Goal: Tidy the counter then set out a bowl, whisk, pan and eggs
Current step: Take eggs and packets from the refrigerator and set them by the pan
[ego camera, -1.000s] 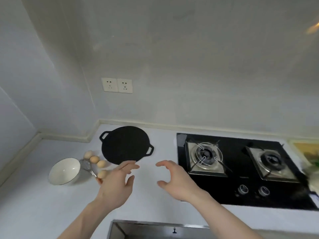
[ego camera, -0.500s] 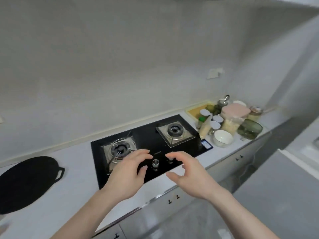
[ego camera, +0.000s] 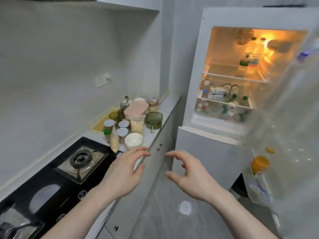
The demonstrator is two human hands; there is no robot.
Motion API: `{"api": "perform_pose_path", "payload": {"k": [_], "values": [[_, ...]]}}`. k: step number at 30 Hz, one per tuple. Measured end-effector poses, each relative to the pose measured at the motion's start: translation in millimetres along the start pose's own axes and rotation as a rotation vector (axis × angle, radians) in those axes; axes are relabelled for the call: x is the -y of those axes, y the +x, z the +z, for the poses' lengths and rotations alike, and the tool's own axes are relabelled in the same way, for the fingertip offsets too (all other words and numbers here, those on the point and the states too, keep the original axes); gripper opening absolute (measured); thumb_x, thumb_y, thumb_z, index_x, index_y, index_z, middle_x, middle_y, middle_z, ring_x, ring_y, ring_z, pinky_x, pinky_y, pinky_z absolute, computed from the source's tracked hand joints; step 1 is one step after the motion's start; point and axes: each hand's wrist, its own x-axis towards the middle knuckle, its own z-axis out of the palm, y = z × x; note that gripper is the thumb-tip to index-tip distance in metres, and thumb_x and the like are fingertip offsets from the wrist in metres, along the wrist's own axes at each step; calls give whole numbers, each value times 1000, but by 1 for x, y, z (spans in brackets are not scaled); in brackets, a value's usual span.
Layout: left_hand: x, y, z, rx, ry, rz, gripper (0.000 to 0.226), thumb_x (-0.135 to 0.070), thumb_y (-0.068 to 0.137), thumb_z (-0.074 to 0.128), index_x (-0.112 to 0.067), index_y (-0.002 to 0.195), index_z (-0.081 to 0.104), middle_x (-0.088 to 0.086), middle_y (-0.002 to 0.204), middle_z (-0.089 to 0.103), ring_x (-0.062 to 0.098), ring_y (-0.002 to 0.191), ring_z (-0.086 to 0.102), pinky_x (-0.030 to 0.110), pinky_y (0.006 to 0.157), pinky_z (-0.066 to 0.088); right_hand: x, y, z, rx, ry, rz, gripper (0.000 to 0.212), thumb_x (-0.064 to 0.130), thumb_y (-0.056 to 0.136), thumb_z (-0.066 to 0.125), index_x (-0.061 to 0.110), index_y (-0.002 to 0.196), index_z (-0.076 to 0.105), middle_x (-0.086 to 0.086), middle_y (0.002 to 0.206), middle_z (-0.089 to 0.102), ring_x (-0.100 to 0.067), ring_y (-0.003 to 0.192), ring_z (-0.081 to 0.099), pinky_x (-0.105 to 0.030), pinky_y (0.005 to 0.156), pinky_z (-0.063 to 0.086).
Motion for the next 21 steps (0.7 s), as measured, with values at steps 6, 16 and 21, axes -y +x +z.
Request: {"api": "perform_pose_path", "payload": {"k": [6,16,21], "values": [[-37,108,48,141,-73,243,35,-24,94,58,-40,126,60,-28,143,47,-1,126,50,25,103,45,-53,8,-51,-173,-41,191,47,42,89,68,44,133,52,32,135,49,8,129,43,-26,110,40],[-113,217,144,440,-161,539,35,-22,95,56,-37,126,60,-23,144,48,5,125,52,31,103,46,-125,-32,-101,-477,-94,500,44,37,86,76,44,126,59,34,125,55,10,121,50,-22,102,46],[-154,239,184,519,-199,619,35,-21,96,55,-35,127,60,-22,145,48,6,125,51,31,105,44,-162,-52,-113,-518,-91,659,42,31,86,77,41,124,62,26,123,61,3,116,57,-11,96,42]]}}
